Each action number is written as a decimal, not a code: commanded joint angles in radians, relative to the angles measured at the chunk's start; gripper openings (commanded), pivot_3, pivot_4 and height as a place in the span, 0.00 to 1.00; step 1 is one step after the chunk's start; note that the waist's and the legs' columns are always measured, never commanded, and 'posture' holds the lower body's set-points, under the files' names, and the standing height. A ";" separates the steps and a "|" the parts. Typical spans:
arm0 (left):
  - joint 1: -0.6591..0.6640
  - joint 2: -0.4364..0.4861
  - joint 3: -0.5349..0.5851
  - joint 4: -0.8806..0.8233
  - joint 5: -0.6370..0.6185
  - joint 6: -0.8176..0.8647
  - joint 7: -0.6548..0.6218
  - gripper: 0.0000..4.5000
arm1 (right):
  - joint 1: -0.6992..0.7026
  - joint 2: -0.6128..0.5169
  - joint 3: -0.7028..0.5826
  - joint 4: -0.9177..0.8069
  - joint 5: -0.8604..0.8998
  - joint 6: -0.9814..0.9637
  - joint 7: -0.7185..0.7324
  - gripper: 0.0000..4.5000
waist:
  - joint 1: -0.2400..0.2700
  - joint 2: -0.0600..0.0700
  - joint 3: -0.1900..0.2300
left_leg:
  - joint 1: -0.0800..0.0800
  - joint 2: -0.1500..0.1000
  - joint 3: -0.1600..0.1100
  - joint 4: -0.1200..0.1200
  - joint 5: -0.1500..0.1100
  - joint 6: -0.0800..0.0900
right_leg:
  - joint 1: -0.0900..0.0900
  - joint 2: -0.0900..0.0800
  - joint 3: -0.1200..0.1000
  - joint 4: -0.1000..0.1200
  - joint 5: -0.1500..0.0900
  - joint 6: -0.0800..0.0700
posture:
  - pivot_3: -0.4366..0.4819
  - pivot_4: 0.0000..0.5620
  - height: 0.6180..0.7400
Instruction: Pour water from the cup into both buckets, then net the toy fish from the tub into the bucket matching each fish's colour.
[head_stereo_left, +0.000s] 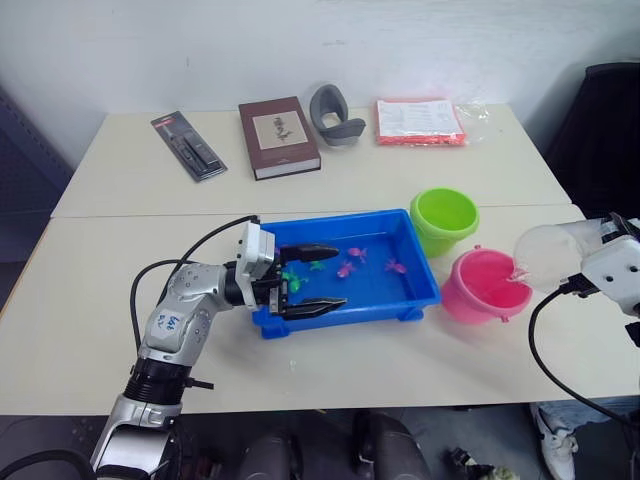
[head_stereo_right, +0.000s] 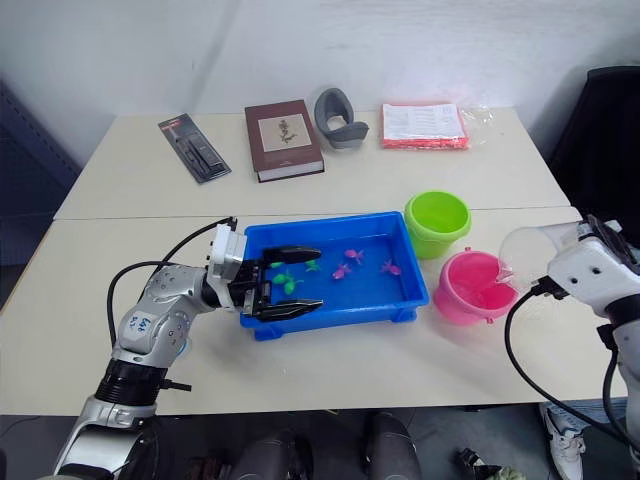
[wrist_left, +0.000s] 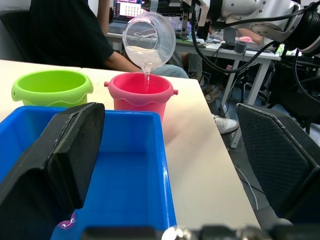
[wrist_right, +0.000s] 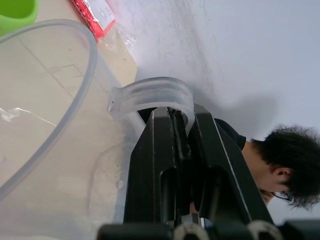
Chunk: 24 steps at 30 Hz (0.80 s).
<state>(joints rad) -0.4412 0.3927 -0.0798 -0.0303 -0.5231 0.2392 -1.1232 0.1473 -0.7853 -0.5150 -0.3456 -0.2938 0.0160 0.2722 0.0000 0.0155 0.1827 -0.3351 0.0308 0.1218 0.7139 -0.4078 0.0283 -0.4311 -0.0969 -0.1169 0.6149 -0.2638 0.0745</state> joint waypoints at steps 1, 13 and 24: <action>0.014 -0.005 0.000 -0.036 0.001 -0.014 0.005 1.00 | -0.024 -0.013 -0.023 -0.012 -0.014 -0.053 -0.020 0.01 | -0.001 0.000 0.000 | 0.000 0.000 0.000 0.000 0.000 0.000 | 0.000 0.000 0.000 0.000 0.000 0.000 | 0.48 0.27 1.00; 0.011 -0.023 0.014 -0.022 0.005 -0.026 0.037 1.00 | -0.047 0.012 -0.044 0.007 0.022 -0.047 -0.002 0.01 | 0.001 0.000 0.000 | 0.000 0.000 0.000 0.000 0.000 0.000 | 0.000 0.000 0.000 0.000 0.000 0.000 | 0.48 0.27 1.00; 0.007 -0.010 0.044 0.017 0.015 -0.043 0.046 1.00 | -0.180 0.190 -0.232 -0.126 0.484 0.456 0.015 0.01 | 0.000 0.000 0.000 | 0.000 0.000 -0.001 0.001 0.000 0.000 | 0.000 -0.001 0.000 0.002 0.000 0.000 | 0.48 0.27 1.00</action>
<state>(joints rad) -0.4274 0.3747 -0.0533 -0.0112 -0.5068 0.2104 -1.0801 -0.0180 -0.5885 -0.6919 -0.4127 0.1282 0.4112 0.3030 0.0005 0.0155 0.1827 -0.3348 0.0308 0.1212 0.7148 -0.4076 0.0286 -0.4310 -0.0980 -0.1169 0.6171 -0.2638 0.0744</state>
